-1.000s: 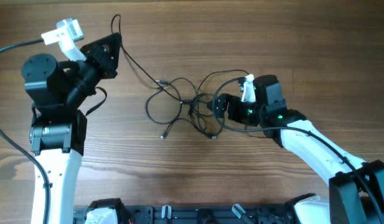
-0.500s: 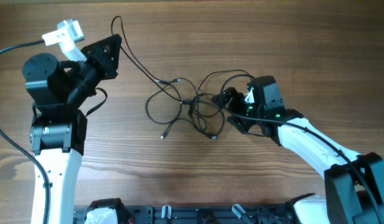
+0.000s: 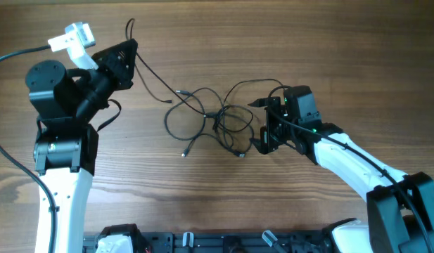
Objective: Untangle cables
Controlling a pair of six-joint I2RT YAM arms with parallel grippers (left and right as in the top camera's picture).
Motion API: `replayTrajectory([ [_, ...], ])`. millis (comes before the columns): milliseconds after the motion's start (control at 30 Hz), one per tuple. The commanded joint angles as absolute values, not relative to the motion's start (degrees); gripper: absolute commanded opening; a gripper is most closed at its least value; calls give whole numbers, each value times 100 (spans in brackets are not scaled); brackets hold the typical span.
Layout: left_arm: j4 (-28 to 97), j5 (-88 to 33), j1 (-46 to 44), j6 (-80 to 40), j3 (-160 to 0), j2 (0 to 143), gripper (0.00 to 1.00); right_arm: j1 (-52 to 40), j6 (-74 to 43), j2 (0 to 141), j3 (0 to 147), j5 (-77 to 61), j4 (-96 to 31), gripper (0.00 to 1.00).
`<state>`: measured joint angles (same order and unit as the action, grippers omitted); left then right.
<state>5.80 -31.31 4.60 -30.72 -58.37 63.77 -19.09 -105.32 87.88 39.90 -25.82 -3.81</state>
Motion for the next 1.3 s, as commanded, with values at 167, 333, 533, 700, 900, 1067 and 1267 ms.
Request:
replayTrajectory([
  [167,582,-3079,434,-3039,-5885,6388,4,-1933,-10862,8873,4005,-2482,-370,100],
  [333,585,-3076,434,-3039,-5885,6388,4,-1933,-10862,8873,4005,-2480,-373,100],
  [533,604,-3079,434,-3039,-5885,6388,4,-1933,-10862,8873,4005,-2480,-373,100],
  [700,604,-3079,434,-3039,-5885,6388,4,-1933,-10860,8873,4005,-2480,-373,100],
  [900,626,-3081,434,-3039,-5885,6388,4,-1933,-10860,8873,4005,-2480,-373,100],
  [1067,729,-3081,434,-3039,-5885,6388,4,-1933,-10862,8873,4005,-2480,-373,100],
  [1267,775,-3144,434,-3041,-5885,6388,4,-1931,-11867,8873,4005,-1743,-200,100],
])
